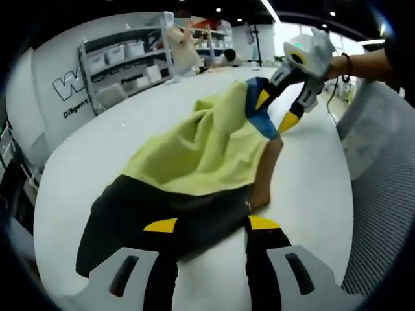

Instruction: Fold the garment on the visible template until the final outline fits inside the template.

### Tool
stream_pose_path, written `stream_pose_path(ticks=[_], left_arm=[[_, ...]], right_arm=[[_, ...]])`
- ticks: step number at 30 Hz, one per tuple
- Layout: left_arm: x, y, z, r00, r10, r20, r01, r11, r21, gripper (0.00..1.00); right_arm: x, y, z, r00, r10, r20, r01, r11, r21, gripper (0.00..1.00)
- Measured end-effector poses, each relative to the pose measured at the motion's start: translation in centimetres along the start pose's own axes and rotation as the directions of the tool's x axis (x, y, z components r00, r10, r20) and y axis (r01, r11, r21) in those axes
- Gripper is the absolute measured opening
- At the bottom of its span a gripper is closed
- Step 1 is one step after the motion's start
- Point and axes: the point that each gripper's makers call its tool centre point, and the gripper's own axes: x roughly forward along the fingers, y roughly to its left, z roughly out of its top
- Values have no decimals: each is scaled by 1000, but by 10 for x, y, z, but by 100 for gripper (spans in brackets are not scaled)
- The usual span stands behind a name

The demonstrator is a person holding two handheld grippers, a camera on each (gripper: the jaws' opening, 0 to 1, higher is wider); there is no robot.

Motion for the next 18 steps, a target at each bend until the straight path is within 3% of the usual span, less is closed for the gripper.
stream_pose_path(ticks=[3,7,11,14,15,18], left_arm=[[1,-3,1,1000,-12,3,12,1000,-15,30],[3,-2,2,1000,-9,4,10,1000,-20,27],[4,3,1,1000,2,-9,-3,999,-48,21],[5,2,-1,1000,-5,-22,3,996,-85,6],[4,3,-1,1000,-3,-24,1,996,-93,4],[4,1,-1,1000,-5,-22,3,997,-73,0]], right_arm=[[2,3,1,1000,12,6,-12,1000,-1,19],[5,10,1,999,36,1,-36,999,-14,1],[7,15,2,999,51,4,-51,999,-14,0],[6,14,2,998,58,11,-58,998,32,0],[5,16,1,997,73,17,-74,994,75,0],[1,15,4,996,75,42,-79,991,103,0]])
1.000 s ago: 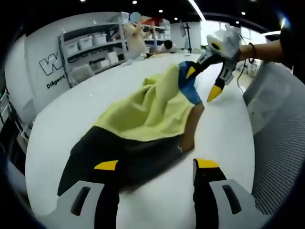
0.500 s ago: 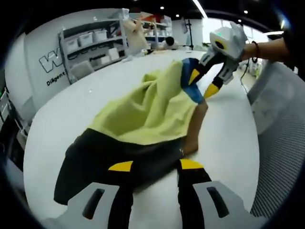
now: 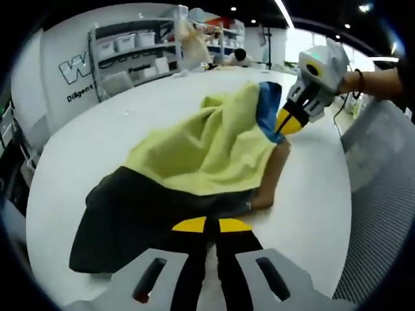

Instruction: Fold the garment on the visible template until the final outline fits inside the template.

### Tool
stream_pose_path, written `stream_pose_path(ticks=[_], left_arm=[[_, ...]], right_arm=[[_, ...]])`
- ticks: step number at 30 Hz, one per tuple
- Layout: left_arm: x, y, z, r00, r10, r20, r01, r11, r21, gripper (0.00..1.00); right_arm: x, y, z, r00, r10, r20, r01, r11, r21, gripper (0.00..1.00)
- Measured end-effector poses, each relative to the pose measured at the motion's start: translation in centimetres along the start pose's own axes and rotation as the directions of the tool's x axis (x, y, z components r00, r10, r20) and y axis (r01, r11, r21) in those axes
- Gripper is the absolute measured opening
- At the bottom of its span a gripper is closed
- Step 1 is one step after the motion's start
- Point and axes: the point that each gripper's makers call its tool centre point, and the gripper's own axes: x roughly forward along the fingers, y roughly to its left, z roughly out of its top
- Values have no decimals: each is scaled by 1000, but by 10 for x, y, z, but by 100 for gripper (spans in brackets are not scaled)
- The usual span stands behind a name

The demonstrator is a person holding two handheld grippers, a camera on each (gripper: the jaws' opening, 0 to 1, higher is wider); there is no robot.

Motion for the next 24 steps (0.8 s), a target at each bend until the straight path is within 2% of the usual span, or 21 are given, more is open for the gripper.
stream_pose_path(ticks=[9,16,22,24], left_arm=[[-6,-7,-1,1000,-21,-3,21,1000,0,0],[-33,-8,17,997,-37,64,39,999,-16,0],[-49,-9,32,994,-54,95,52,998,22,0],[-53,-8,38,993,-51,107,48,998,33,0]], right_arm=[[-15,1,10,999,-1,51,-4,996,94,0],[-39,-3,28,989,-24,147,-4,982,191,0],[-51,-2,42,985,-25,172,-6,984,176,0],[-54,-5,48,983,-45,178,14,986,169,0]])
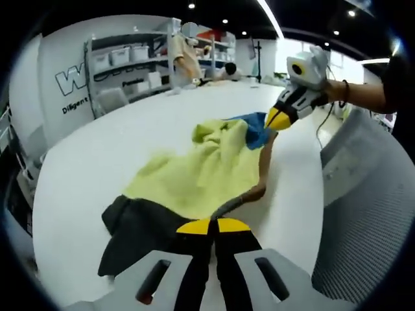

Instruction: Fold the garment on the visible template until the final outline fits inside the template.

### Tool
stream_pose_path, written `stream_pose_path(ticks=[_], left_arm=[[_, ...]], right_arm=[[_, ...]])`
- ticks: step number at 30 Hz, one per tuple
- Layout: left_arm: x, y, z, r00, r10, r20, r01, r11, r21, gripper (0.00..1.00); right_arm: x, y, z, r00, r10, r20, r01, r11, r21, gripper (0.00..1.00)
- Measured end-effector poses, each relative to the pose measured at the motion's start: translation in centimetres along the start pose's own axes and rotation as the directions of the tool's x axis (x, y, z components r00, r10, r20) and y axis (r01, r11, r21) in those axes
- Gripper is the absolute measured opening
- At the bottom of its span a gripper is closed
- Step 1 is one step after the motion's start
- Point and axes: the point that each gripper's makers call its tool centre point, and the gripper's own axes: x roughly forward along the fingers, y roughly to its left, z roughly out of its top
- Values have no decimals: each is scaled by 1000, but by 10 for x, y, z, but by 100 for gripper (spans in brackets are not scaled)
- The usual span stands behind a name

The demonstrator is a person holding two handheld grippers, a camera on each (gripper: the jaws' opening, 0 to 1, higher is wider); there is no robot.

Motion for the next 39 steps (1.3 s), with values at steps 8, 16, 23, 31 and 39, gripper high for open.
stream_pose_path(ticks=[8,16,23,31,39], left_arm=[[-12,23,33,996,75,52,-76,997,15,0],[-13,53,58,985,160,66,-160,987,-1,0],[-10,73,87,978,193,75,-194,981,14,0],[-1,106,116,966,242,94,-243,970,6,0],[24,142,121,957,289,36,-287,956,-63,0]], right_arm=[[-8,-10,28,998,-23,57,22,1000,8,0],[-11,-32,59,992,-63,109,63,998,4,0],[-14,-61,89,982,-129,141,130,991,0,0],[-7,-97,118,969,-203,139,208,978,-27,0],[19,-134,136,964,-247,103,248,969,4,0]])
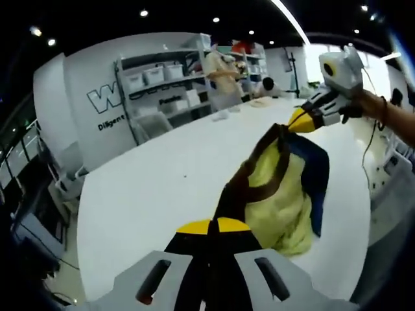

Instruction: Fold the garment on the visible template until the final outline fits inside the template.

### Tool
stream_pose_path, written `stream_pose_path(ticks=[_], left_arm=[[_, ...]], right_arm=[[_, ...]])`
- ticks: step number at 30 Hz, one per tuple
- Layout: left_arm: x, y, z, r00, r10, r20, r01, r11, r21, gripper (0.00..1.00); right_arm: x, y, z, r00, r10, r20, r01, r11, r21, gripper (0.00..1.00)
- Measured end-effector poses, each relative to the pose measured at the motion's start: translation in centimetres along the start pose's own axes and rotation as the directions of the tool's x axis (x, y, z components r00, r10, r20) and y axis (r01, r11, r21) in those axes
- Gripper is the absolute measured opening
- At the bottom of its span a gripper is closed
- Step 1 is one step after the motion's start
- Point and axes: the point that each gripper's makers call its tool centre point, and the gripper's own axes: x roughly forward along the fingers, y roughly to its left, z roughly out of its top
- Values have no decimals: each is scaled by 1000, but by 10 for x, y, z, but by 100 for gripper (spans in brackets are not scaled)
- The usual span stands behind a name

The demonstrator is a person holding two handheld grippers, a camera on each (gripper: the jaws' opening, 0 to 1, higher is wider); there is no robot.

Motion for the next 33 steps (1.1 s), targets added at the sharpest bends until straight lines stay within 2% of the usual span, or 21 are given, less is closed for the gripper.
stream_pose_path(ticks=[3,5,6,7,10,14,20,24,25,28,33], left_arm=[[12,9,0,1000,21,-22,-22,999,-34,0],[21,15,0,999,32,-30,-34,997,-66,0],[25,16,0,999,27,-34,-30,997,-76,0],[32,14,-1,999,4,-39,-9,993,-117,0],[45,20,-2,998,0,-57,-8,991,-132,0],[69,31,-6,997,8,-81,-17,993,-119,0],[107,46,-22,990,14,-142,-31,993,-114,0],[128,50,-32,981,4,-194,-19,997,-74,0],[136,53,-36,976,9,-216,-20,999,-47,0],[152,55,-41,973,9,-232,-13,1000,-17,0],[175,66,-50,966,17,-259,-27,999,-34,0]], right_arm=[[17,-9,-5,999,-9,-42,9,1000,15,0],[28,-12,-6,999,-2,-43,3,1000,24,0],[32,-14,-7,999,-5,-49,6,1000,28,0],[36,-19,-8,998,-30,-60,31,999,22,0],[51,-32,-19,988,-82,-129,72,994,-76,0],[73,-38,-26,986,-76,-149,63,994,-93,0],[107,-50,-41,980,-70,-186,49,992,-118,0],[126,-58,-51,977,-69,-200,39,988,-149,0],[133,-62,-55,977,-70,-202,41,989,-145,0],[146,-69,-67,971,-74,-226,49,992,-114,0],[166,-77,-89,960,-78,-268,50,993,-111,0]])
